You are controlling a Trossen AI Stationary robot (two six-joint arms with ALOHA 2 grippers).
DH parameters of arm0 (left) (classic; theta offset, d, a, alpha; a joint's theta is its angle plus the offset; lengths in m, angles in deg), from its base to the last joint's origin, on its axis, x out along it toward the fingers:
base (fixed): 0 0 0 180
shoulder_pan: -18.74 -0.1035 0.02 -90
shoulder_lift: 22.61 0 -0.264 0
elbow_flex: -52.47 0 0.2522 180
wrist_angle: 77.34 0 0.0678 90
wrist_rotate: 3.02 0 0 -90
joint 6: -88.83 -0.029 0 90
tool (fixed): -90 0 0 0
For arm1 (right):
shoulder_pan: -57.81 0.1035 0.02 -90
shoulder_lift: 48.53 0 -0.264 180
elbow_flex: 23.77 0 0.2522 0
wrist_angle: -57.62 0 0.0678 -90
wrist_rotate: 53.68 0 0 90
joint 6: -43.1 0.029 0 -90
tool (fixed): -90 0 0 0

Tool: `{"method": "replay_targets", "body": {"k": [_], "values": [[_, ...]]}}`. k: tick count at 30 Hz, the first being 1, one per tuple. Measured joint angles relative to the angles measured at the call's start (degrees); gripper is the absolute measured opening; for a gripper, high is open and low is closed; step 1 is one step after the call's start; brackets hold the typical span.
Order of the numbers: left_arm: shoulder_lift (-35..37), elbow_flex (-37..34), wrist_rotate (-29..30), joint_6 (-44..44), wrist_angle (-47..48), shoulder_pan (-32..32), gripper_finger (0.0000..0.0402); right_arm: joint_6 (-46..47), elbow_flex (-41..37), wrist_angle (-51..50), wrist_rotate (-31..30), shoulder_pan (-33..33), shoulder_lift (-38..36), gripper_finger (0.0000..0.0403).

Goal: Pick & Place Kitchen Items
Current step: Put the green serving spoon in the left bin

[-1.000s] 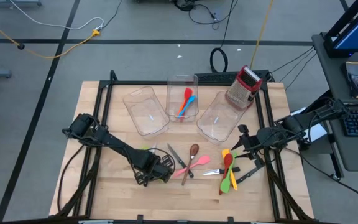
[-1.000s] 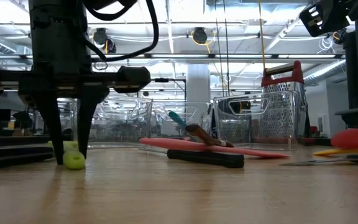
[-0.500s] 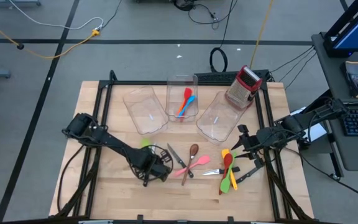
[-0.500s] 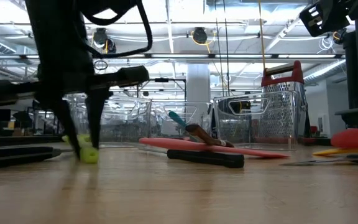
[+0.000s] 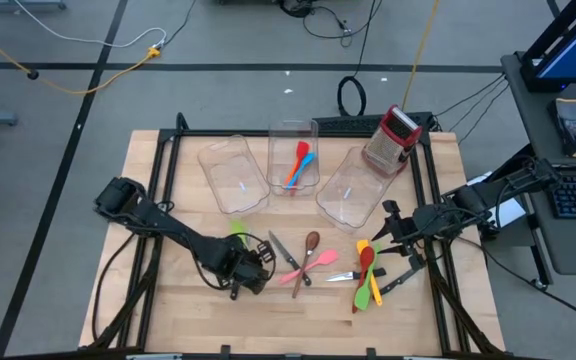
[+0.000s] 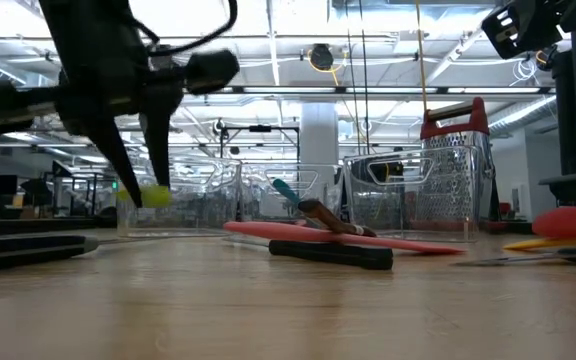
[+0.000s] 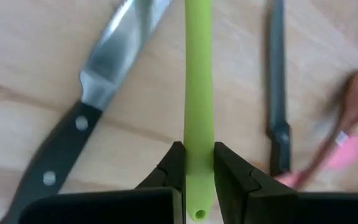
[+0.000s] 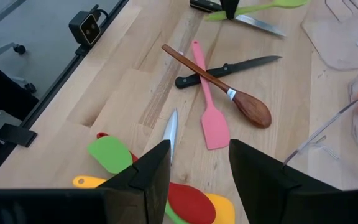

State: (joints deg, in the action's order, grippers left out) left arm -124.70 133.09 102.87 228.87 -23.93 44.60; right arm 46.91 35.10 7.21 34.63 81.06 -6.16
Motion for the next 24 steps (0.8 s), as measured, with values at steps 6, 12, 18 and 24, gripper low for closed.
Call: {"method": "replay_targets", "body": {"k": [6,12,18,24], "values": [[1.84,0.11,-1.09,-1.05,-3.25,1.97,0.0040,0.00,0.00,0.00,-1.22,-0.01,0.02,0.0155],[5.03,0.11,0.29,-5.75,-7.29,4.12,0.0040,-0.02,0.00,0.00,-1.75,-0.02,0.04,0.0155],[7.40,0.15,4.99,-15.62,-16.16,3.96,0.0040,-0.05,0.00,0.85,-4.57,-0.04,0.04,0.0155],[7.77,0.16,7.21,-29.81,-29.21,1.24,0.0040,-0.19,0.00,1.72,-5.52,-0.03,0.09,0.0155]]}}
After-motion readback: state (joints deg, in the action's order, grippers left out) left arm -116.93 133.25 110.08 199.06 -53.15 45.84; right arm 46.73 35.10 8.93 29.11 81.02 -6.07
